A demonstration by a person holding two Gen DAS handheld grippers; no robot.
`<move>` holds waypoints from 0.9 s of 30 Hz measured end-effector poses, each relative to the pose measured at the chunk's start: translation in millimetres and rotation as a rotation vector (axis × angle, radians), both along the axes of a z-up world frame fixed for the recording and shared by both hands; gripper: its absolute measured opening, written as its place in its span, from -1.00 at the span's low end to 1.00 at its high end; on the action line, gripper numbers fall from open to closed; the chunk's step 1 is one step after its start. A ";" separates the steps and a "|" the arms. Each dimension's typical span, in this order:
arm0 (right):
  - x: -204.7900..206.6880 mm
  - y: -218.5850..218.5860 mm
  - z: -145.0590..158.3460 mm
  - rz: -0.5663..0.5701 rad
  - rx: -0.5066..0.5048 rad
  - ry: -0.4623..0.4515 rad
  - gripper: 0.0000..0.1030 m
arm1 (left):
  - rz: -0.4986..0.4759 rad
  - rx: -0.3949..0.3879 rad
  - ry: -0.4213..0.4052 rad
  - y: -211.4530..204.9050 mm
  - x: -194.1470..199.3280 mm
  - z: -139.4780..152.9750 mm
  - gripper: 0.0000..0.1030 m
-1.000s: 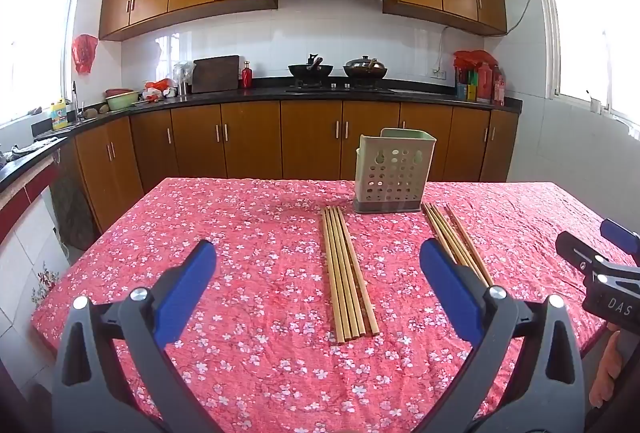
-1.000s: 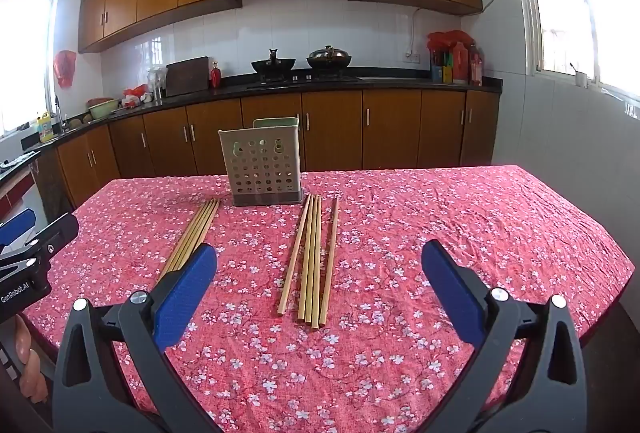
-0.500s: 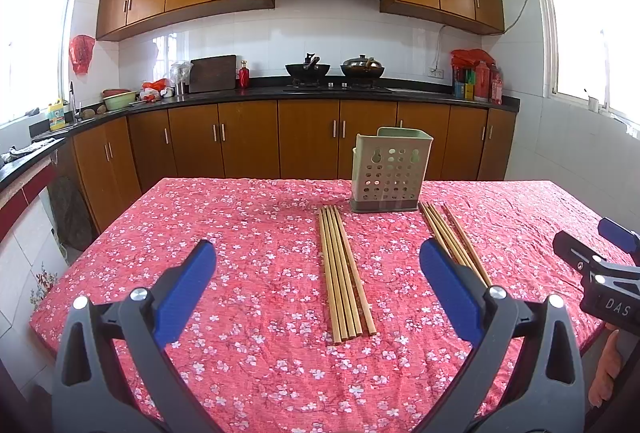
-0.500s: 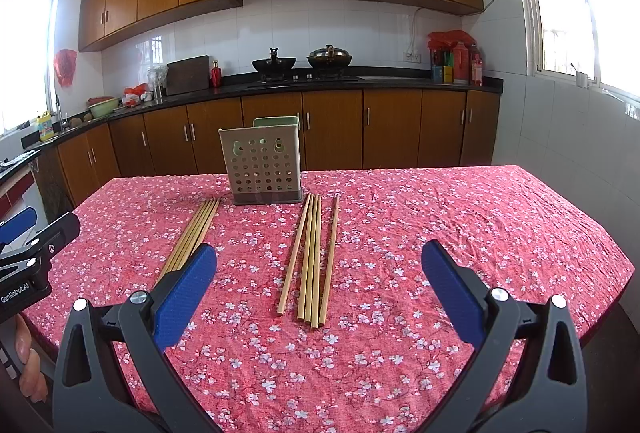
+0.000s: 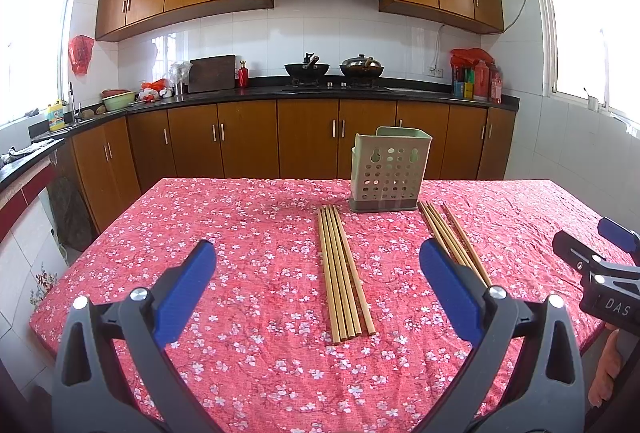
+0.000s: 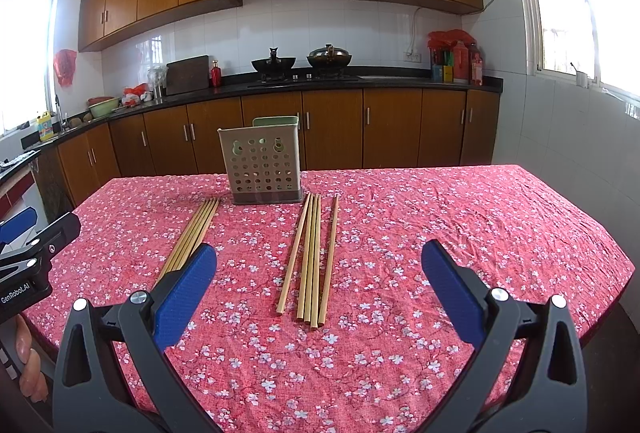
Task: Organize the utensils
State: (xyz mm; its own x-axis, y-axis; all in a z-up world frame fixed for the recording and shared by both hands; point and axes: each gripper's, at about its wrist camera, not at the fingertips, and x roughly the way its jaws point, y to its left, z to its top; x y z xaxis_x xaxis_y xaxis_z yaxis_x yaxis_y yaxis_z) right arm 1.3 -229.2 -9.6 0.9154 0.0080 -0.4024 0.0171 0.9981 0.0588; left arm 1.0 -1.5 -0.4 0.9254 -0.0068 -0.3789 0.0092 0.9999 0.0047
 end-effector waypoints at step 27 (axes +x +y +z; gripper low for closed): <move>0.2 0.2 -0.4 -0.001 -0.001 0.001 0.97 | -0.005 -0.001 0.003 -3.0 1.2 -1.4 0.92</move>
State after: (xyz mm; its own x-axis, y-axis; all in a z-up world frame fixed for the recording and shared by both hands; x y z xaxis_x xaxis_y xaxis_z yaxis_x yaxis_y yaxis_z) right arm 1.6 -229.0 -10.0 0.9149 0.0071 -0.4037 0.0179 0.9981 0.0581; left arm 2.2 -4.4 -1.9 0.9242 -0.0113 -0.3818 0.0138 0.9999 0.0038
